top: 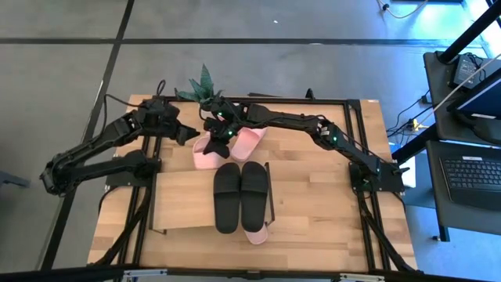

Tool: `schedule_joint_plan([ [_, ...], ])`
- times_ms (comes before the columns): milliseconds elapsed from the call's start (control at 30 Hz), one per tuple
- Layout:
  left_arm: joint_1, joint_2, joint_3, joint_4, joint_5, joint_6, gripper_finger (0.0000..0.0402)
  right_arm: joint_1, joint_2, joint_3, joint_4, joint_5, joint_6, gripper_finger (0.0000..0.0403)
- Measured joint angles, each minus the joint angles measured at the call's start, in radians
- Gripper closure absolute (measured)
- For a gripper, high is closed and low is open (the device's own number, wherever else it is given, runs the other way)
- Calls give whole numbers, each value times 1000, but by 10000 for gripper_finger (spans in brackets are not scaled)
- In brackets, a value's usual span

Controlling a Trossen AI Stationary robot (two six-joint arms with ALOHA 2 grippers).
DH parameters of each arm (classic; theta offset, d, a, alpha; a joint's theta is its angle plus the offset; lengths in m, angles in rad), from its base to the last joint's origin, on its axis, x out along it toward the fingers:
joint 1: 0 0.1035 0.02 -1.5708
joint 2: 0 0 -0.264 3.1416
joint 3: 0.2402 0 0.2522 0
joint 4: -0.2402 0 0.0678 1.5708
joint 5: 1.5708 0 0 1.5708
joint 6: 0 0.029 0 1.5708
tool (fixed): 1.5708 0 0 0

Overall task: Pick and place slides into the shelf
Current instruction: Put the pink slide under the shelf

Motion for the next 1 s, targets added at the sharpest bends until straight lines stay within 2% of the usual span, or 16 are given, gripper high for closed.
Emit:
schedule_joint_plan([
  [100,-1,21,0,-1,38,59,201,0,0,0,3,0,0,401],
  [333,-1,69,0,-2,2,233,201,0,0,0,3,0,0,401],
  [433,-1,89,0,-2,6,267,201,0,0,0,4,0,0,401],
  [567,-2,112,0,-3,73,301,201,0,0,0,5,0,0,401],
  [767,-2,153,0,-3,57,345,201,0,0,0,6,0,-3,401],
  [1000,-2,198,0,-3,168,399,204,0,0,0,9,0,-4,401],
])
